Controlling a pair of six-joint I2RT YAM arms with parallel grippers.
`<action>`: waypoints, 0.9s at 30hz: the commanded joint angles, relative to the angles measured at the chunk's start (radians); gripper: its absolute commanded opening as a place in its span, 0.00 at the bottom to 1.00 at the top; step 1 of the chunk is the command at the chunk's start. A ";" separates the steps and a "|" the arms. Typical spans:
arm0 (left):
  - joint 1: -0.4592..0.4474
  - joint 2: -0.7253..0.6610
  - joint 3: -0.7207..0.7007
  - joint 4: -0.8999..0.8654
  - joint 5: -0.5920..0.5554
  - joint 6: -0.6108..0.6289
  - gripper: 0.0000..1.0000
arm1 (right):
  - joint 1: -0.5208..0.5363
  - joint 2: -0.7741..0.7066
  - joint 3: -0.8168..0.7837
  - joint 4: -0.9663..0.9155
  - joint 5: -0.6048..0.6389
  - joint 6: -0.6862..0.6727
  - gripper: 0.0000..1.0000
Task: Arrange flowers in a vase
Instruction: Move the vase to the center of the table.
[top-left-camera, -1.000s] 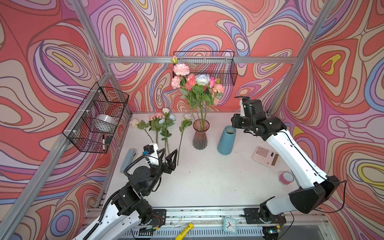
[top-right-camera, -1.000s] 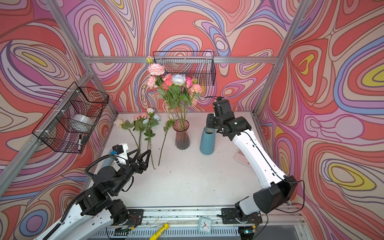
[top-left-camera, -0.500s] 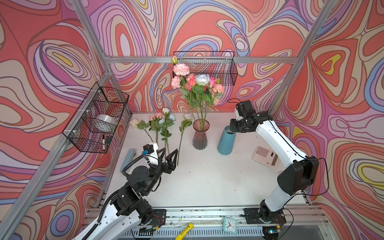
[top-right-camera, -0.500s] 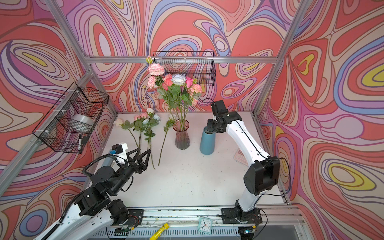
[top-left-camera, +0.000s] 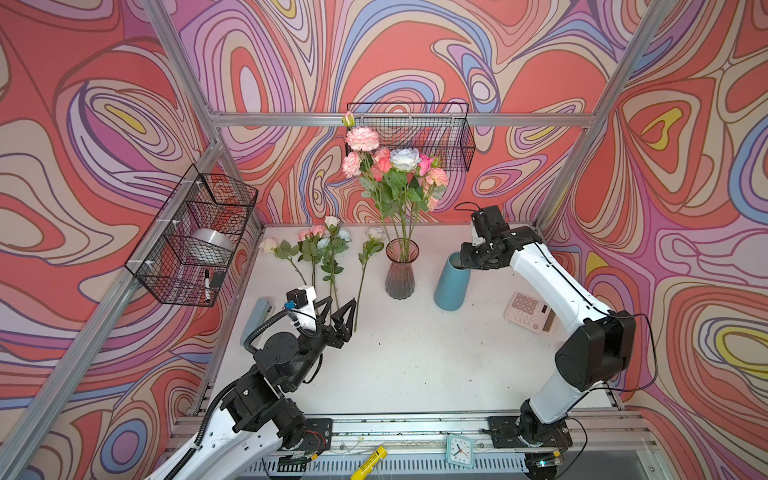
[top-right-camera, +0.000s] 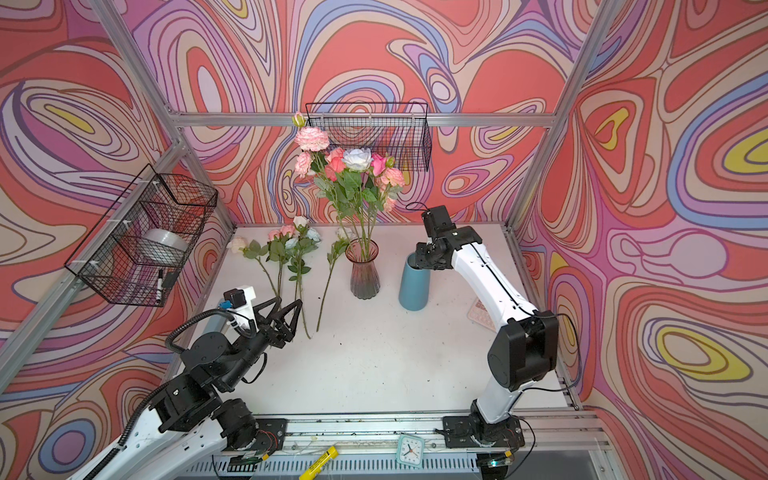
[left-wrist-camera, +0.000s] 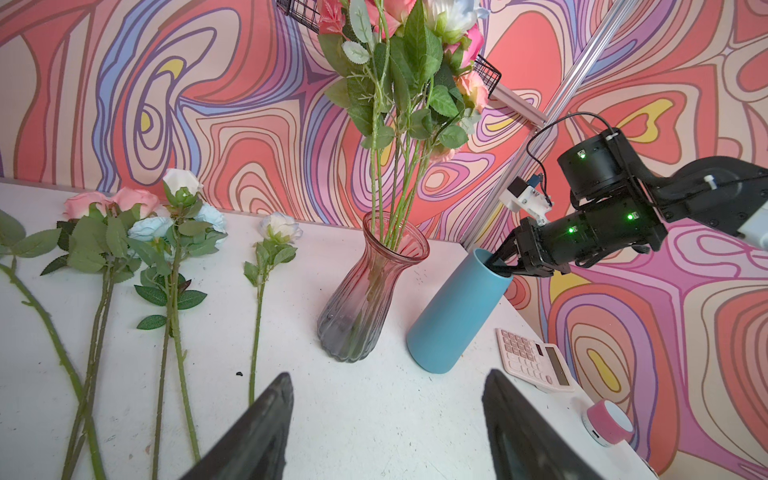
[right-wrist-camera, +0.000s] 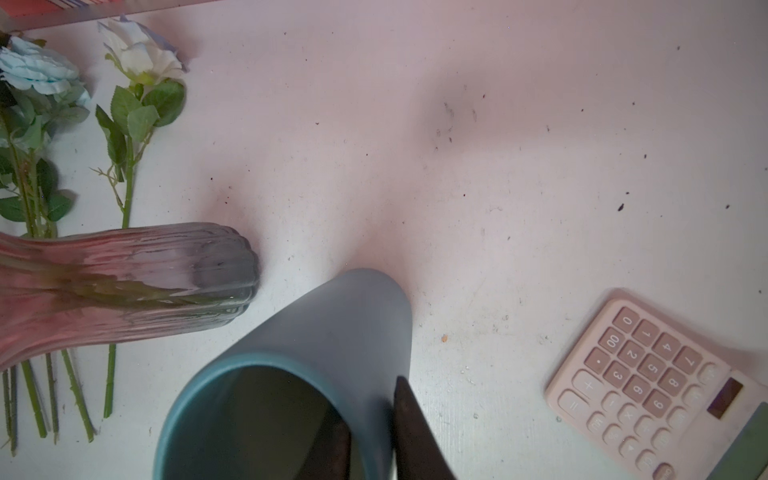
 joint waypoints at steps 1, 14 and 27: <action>-0.005 -0.016 -0.003 -0.009 0.002 -0.006 0.72 | -0.001 -0.023 -0.032 -0.008 -0.025 0.008 0.11; -0.006 -0.004 -0.004 0.005 0.003 -0.001 0.72 | 0.025 -0.086 -0.019 -0.048 -0.058 0.012 0.02; -0.005 -0.008 0.008 -0.004 0.006 0.003 0.72 | 0.216 -0.073 0.075 -0.191 0.013 -0.005 0.00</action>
